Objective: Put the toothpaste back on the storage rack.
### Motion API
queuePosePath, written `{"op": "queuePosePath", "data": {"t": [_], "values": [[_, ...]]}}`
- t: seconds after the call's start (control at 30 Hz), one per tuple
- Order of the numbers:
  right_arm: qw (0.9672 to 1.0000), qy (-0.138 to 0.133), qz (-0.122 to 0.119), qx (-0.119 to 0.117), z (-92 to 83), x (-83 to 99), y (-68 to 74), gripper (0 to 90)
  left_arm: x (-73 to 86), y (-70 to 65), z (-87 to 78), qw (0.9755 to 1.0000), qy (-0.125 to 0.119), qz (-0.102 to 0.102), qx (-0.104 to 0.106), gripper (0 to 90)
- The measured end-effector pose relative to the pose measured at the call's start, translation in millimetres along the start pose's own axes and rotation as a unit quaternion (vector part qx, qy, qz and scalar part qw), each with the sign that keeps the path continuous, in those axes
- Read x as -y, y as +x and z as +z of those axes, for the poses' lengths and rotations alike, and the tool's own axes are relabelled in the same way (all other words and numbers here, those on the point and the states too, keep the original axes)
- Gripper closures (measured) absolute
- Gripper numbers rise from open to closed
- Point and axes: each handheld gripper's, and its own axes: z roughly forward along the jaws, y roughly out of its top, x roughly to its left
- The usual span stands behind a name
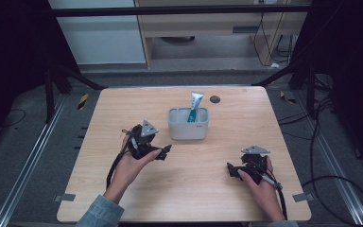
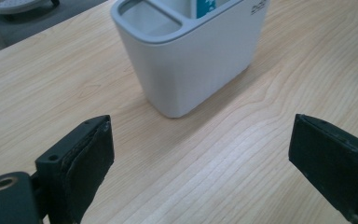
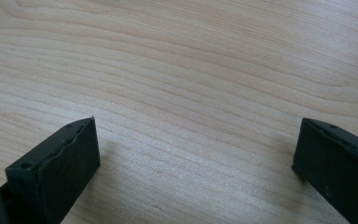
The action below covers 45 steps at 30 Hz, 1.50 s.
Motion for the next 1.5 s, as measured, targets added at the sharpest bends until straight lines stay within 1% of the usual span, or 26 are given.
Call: {"op": "queuePosePath", "data": {"t": [0.03, 0.07, 0.1, 0.2, 0.27, 0.33, 0.43, 0.47, 0.57, 0.63, 0.73, 0.8, 0.9, 0.93, 0.97, 1.0, 1.03, 1.07, 1.2, 1.5], "values": [[1.0, 0.0, 0.0, 0.0, 0.0, 0.0, 0.0, 0.6, 1.6, 1.9, 0.4, 1.0, -0.003, -0.004, -0.003, 6.3], [1.0, 0.0, 0.0, 0.0, 0.0, 0.0, 0.0, 0.6, 1.6, 1.9, 0.4, 1.0, -0.003, -0.004, -0.003, 6.3], [1.0, 0.0, 0.0, 0.0, 0.0, 0.0, 0.0, 0.6, 7.4, 10.0, 0.4, 0.9999, 0.0, -0.011, -0.012, 6.4], [1.0, 0.0, 0.0, 0.0, 0.0, 0.0, 0.0, 0.6, 16.6, 19.7, 0.7, 0.9994, -0.001, -0.029, -0.018, 6.5], [1.0, 0.0, 0.0, 0.0, 0.0, 0.0, 0.0, 0.6, 20.2, 24.3, -0.1, 0.9993, 0.006, -0.03, -0.021, 6.7], [1.0, 0.0, 0.0, 0.0, 0.0, 0.0, 0.0, 0.6, 23.5, 29.4, -2.7, 0.9991, 0.012, -0.028, -0.029, 6.6], [1.0, 0.0, 0.0, 0.0, 0.0, 0.0, 0.0, 0.6, 31.4, 40.1, -5.8, 0.9985, 0.018, -0.039, -0.033, 6.5], [1.0, 0.0, 0.0, 0.0, 0.0, 0.0, 0.0, 0.6, 35.3, 45.4, -6.9, 0.9981, 0.024, -0.042, -0.039, 6.5], [1.0, 0.0, 0.0, 0.0, 0.0, 0.0, 0.0, 0.6, 44.9, 56.0, -9.2, 0.9968, 0.03, -0.058, -0.046, 6.5], [1.0, 0.0, 0.001, 0.0, 0.0, 0.0, 0.1, 0.6, 51.6, 63.0, -10.5, 0.996, 0.038, -0.063, -0.049, 6.5], [1.0, 0.0, 0.0, 0.0, 0.0, 0.0, 0.0, 0.6, 62.8, 72.9, -10.7, 0.9939, 0.056, -0.068, -0.066, 6.4], [1.0, 0.0, 0.0, 0.0, 0.0, 0.0, 0.0, 0.6, 68.8, 77.7, -10.1, 0.9931, 0.061, -0.076, -0.067, 6.4], [1.0, 0.0, 0.0, 0.0, 0.0, 0.0, 0.0, 0.6, 78.4, 86.0, -7.4, 0.9915, 0.062, -0.1, -0.053, 6.5], [1.0, 0.0, 0.0, 0.0, 0.0, 0.0, 0.0, 0.6, 81.2, 87.8, -6.3, 0.9908, 0.062, -0.108, -0.052, 6.5], [1.0, 0.0, 0.0, 0.0, 0.0, 0.0, 0.0, 0.6, 84.2, 90.0, -5.6, 0.9905, 0.068, -0.106, -0.055, 6.5], [1.0, 0.0, 0.0, 0.0, 0.0, 0.0, 0.0, 0.6, 84.2, 90.0, -5.6, 0.9905, 0.068, -0.106, -0.055, 6.5], [1.0, 0.0, 0.001, 0.0, 0.0, 0.0, 0.1, 0.6, 87.7, 92.2, -4.0, 0.9897, 0.076, -0.105, -0.06, 6.5], [1.0, 0.0, 0.0, 0.0, 0.0, 0.0, 0.0, 0.6, 89.5, 93.7, -3.6, 0.9895, 0.079, -0.103, -0.063, 6.5], [1.0, 0.0, 0.0, 0.0, 0.0, 0.0, 0.0, 0.6, 96.2, 99.6, -1.9, 0.9875, 0.087, -0.11, -0.072, 6.5], [1.0, 0.0, 0.001, 0.0, 0.0, 0.0, 0.1, 0.6, 109.0, 112.7, -0.1, 0.9837, 0.091, -0.13, -0.085, 6.5]]}}
